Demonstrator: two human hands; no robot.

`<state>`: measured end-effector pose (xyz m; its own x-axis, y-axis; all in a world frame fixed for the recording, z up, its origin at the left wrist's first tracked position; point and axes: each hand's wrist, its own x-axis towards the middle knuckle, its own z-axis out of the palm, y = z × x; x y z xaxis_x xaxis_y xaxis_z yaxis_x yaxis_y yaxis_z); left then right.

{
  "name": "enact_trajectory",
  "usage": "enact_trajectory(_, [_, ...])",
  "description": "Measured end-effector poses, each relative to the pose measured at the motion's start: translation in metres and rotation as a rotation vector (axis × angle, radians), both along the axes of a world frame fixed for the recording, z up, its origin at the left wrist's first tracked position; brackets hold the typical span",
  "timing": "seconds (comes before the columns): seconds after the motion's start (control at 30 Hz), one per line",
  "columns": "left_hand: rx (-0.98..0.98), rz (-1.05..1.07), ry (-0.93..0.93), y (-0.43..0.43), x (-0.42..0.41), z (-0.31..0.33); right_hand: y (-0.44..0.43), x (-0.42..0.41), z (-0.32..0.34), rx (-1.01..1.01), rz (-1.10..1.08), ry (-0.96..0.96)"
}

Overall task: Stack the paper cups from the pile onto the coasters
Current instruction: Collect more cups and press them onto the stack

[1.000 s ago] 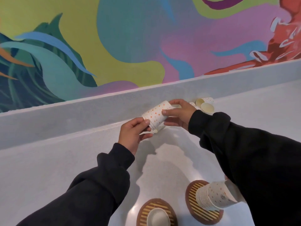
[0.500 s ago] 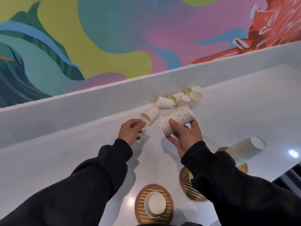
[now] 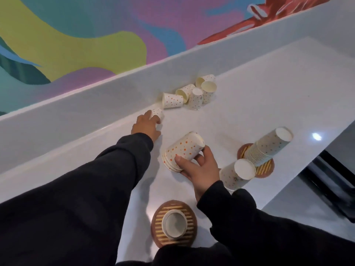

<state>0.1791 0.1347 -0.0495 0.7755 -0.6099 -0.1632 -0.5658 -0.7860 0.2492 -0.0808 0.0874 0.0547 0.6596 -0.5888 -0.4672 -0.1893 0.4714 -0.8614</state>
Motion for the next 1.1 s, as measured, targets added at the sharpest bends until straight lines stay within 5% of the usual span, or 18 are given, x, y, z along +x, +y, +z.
enact_trajectory(0.13, [-0.188, 0.153, 0.013, 0.023, -0.012, 0.0, 0.001, -0.001, -0.003, 0.001, 0.025, 0.011])
enact_trajectory(0.23, [-0.408, 0.432, 0.27, 0.054, -0.027, 0.005, 0.006, -0.001, -0.004, 0.001, 0.053, 0.008])
enact_trajectory(0.37, [-0.368, 0.608, 0.487, 0.113, -0.058, 0.007, 0.015, -0.004, -0.003, -0.024, 0.132, 0.009])
enact_trajectory(0.53, [-0.995, 0.83, 0.81, 0.165, -0.107, 0.025, 0.024, -0.014, 0.005, -0.097, 0.251, 0.019])
enact_trajectory(0.67, [-1.108, 0.838, 0.847, 0.182, -0.144, 0.03, 0.028, -0.023, 0.009, -0.131, 0.303, -0.008])
enact_trajectory(0.87, [-0.839, 0.888, 0.637, 0.192, -0.203, -0.006, 0.034, -0.041, 0.005, -0.2, 0.371, -0.032])
enact_trajectory(1.1, [-1.254, 0.874, 0.731, 0.193, -0.245, 0.028, 0.032, -0.065, -0.007, -0.432, 0.527, -0.039])
